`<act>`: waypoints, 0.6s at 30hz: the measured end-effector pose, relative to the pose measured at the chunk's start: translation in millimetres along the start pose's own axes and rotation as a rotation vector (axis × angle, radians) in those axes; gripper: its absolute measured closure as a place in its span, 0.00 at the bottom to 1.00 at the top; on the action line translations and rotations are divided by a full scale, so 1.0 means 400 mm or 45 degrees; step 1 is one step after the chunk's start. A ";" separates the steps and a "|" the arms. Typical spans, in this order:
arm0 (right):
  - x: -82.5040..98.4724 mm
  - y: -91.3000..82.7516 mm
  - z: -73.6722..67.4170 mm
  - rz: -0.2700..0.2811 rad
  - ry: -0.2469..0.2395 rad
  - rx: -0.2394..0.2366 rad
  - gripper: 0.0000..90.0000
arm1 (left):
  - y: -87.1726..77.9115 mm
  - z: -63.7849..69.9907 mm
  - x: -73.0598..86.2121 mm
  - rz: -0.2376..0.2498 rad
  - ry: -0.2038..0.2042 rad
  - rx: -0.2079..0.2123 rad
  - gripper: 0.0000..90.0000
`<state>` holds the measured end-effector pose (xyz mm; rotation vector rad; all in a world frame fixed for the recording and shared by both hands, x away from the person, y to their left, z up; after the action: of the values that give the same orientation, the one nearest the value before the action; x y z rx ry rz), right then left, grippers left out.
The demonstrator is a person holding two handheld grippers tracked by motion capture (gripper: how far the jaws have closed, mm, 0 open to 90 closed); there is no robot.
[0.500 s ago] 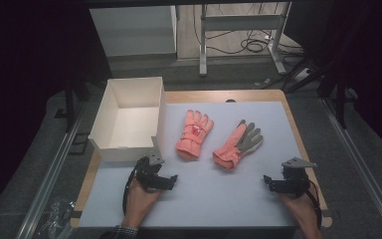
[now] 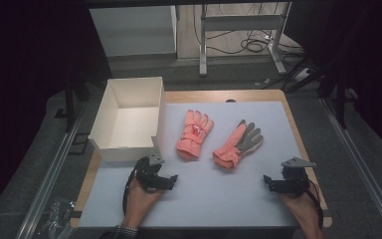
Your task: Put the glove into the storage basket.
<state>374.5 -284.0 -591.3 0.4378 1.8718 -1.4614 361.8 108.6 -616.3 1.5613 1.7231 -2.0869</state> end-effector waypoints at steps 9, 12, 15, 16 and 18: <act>-0.005 -0.002 -0.010 -0.022 -0.006 -0.011 0.16 | 0.000 0.000 0.000 0.000 0.000 0.000 0.00; -0.009 -0.002 -0.018 -0.024 -0.018 -0.025 0.18 | 0.000 0.000 0.000 0.001 0.000 0.000 0.00; -0.020 -0.002 -0.032 -0.014 -0.027 -0.045 0.19 | 0.000 0.000 0.000 0.001 0.000 0.000 0.00; -0.025 -0.003 -0.036 -0.010 -0.032 -0.048 0.20 | 0.000 0.000 0.000 0.001 0.000 0.000 0.00; -0.031 -0.002 -0.042 -0.011 -0.035 -0.057 0.20 | 0.000 0.000 0.000 0.001 0.000 0.000 0.00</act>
<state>377.2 -266.6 -580.0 0.3868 1.8828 -1.4209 361.9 108.7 -616.3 1.5617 1.7220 -2.0870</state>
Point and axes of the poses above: each handheld gripper's, and its own axes: y roughly forward along the jaws, x roughly out of its underside, z roughly to its right, the point moved 9 cm from there along y, roughly forward along the jaws, and after that the axes turned 13 degrees about y, right-handed, at the moved point
